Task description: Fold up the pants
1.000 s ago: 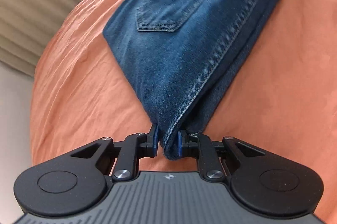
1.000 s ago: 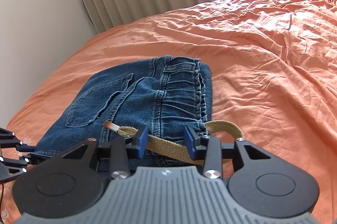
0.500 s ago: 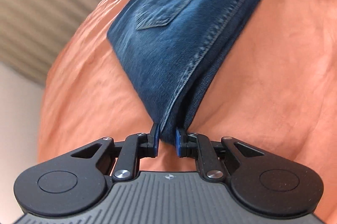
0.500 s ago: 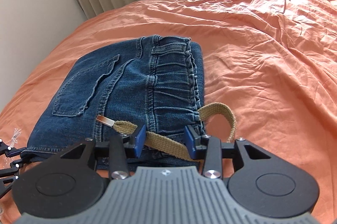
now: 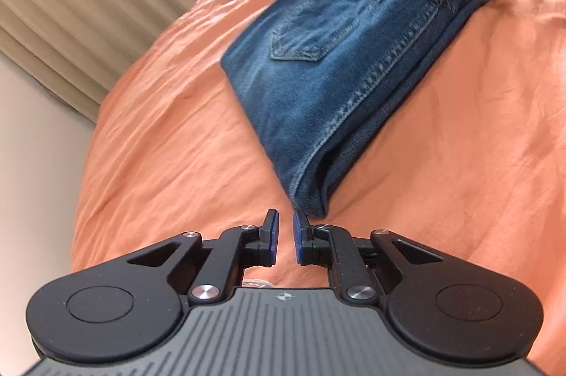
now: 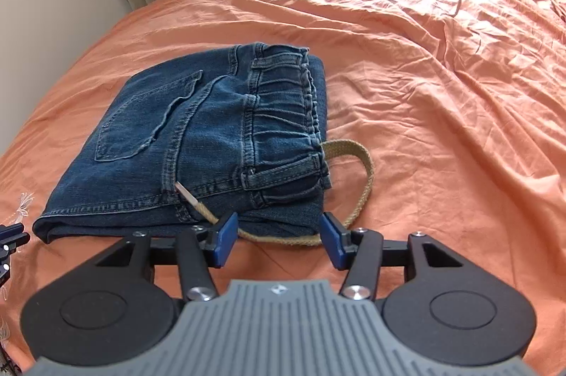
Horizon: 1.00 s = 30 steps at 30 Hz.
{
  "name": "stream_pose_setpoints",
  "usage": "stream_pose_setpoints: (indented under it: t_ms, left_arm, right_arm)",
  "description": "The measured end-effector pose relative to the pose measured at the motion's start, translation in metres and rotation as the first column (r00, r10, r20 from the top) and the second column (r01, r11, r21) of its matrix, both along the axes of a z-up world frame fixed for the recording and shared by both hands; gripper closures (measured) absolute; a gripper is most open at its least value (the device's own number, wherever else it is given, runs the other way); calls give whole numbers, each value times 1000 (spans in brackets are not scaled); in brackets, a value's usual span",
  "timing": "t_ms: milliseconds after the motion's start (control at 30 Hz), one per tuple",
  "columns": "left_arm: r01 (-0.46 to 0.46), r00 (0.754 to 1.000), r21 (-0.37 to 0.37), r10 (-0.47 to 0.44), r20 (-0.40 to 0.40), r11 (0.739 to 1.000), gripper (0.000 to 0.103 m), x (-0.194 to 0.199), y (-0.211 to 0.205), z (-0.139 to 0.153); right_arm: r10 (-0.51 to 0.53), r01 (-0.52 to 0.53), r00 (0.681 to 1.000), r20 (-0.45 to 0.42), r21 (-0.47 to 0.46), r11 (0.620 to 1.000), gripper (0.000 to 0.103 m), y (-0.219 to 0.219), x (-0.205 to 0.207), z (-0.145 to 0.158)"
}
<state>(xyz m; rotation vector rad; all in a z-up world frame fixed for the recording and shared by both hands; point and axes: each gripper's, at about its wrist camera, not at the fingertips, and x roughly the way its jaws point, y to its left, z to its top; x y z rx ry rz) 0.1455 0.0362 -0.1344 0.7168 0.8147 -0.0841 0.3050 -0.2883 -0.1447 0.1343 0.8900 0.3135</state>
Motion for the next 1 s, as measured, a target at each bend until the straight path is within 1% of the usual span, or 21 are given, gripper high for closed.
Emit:
stream_pose_setpoints:
  t_ms: [67, 167, 233, 267, 333, 400, 500, 567, 600, 667, 733, 767, 800, 867, 900, 933, 1000]
  left_arm:
    - [-1, 1000, -25, 2, 20, 1000, 86, -3, 3, 11]
    - [-2, 999, -55, 4, 38, 998, 86, -6, 5, 25]
    - [1, 998, -63, 3, 58, 998, 86, -5, 5, 35]
    - [6, 998, -65, -1, 70, 998, 85, -4, 4, 41]
    - [15, 996, -67, -9, 89, 998, 81, 1, 3, 50]
    - [20, 995, -85, -11, 103, 996, 79, 8, 1, 61]
    - [9, 993, -147, 8, 116, 989, 78, 28, 5, 79]
    - [-16, 993, -225, 41, 110, 974, 75, 44, 12, 91]
    - [-35, 993, -275, 66, 101, 961, 74, 54, 18, 96]
    - [-78, 991, -374, 113, 73, 924, 70, 75, 31, 103]
    - [-128, 986, -491, 164, 30, 862, 65, 97, 48, 104]
    - [-153, 983, -544, 186, 6, 825, 58, 107, 57, 102]
    - [-178, 978, -592, 206, -21, 786, 54, 117, 65, 98]
    - [-236, 966, -673, 242, -87, 701, 53, 139, 82, 85]
    - [-261, 960, -701, 256, -115, 664, 53, 147, 89, 78]
    - [-288, 952, -732, 266, -149, 618, 53, 156, 98, 68]
    - [-335, 936, -771, 283, -208, 542, 52, 169, 111, 49]
  right_arm:
    - [20, -20, 1000, 7, -1, 1000, 42, 1, -4, 12]
    - [29, -29, 999, 14, 4, 1000, 40, 0, -8, 30]
    - [29, -30, 999, 18, 23, 999, 31, -2, -9, 41]
    - [30, -31, 999, 21, 32, 999, 30, -4, -8, 46]
    - [32, -33, 999, 24, 45, 998, 30, -6, -6, 56]
    - [28, -29, 999, 19, 57, 998, 30, -9, -2, 63]
    - [12, -14, 1000, 15, 84, 996, 30, -17, 8, 72]
    - [-4, 0, 999, 32, 112, 994, 30, -25, 16, 78]
    - [-19, 14, 999, 35, 127, 992, 30, -30, 21, 80]
    - [-42, 38, 999, 20, 174, 984, 30, -39, 34, 79]
    - [-53, 56, 998, -19, 219, 974, 30, -48, 49, 73]
    - [-57, 65, 998, -38, 237, 969, 30, -51, 56, 67]
    - [-54, 68, 997, -63, 256, 964, 30, -54, 65, 59]
    - [-56, 86, 992, -114, 282, 955, 30, -59, 79, 42]
    - [-61, 99, 989, -135, 293, 951, 30, -60, 85, 33]
    - [-60, 107, 986, -156, 317, 942, 30, -62, 93, 22]
    - [-57, 123, 981, -187, 363, 924, 30, -65, 105, 5]
